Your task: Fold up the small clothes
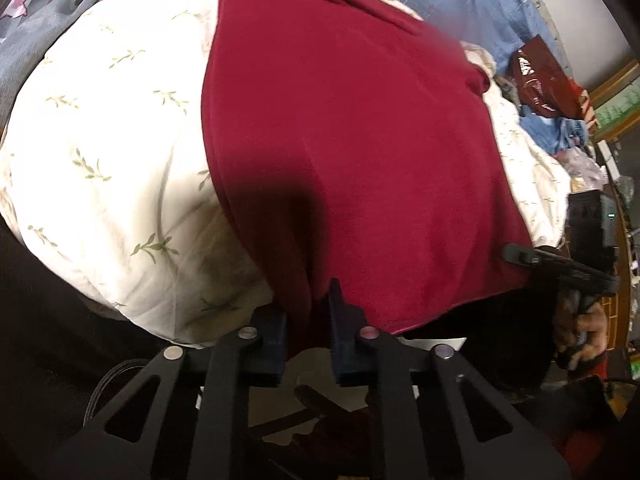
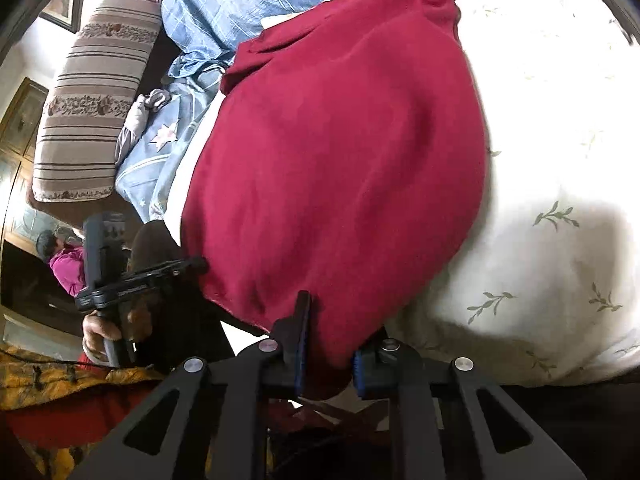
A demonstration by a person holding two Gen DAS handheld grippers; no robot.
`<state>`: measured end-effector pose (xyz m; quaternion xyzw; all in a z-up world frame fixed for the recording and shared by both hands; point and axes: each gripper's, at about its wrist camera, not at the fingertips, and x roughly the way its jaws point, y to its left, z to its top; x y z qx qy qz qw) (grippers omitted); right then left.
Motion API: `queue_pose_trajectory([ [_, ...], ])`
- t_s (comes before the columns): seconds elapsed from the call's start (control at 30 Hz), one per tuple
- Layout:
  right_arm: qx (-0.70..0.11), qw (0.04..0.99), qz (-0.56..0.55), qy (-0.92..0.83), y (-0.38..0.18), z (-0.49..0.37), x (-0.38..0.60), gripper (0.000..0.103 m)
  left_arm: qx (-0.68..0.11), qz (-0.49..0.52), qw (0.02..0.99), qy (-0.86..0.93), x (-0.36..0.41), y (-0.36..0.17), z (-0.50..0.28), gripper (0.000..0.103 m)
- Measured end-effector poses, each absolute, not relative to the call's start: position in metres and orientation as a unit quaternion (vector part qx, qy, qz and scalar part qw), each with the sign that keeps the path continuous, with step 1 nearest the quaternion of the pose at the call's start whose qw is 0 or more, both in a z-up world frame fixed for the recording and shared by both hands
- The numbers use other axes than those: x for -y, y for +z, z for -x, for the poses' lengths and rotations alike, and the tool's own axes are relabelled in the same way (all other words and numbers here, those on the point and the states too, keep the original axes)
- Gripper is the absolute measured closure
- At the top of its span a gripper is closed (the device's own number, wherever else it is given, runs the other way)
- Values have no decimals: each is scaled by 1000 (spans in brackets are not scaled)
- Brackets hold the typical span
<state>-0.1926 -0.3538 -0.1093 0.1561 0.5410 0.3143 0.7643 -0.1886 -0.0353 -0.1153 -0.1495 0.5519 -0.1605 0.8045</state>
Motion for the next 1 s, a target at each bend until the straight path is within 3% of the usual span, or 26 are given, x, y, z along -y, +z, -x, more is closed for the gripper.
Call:
queue_pose_trajectory([
  [0.2, -488, 777, -201, 344, -81, 190, 368, 89, -530, 184, 806, -188, 27, -90, 186, 91],
  [0.53, -379, 810, -272, 356, -28, 158, 379, 90, -425, 201, 858, -205, 13, -23, 148, 92],
  [1.0, -320, 858, -237, 325, 26, 30, 366, 90, -336, 184, 906, -183, 2, 24, 25, 92],
])
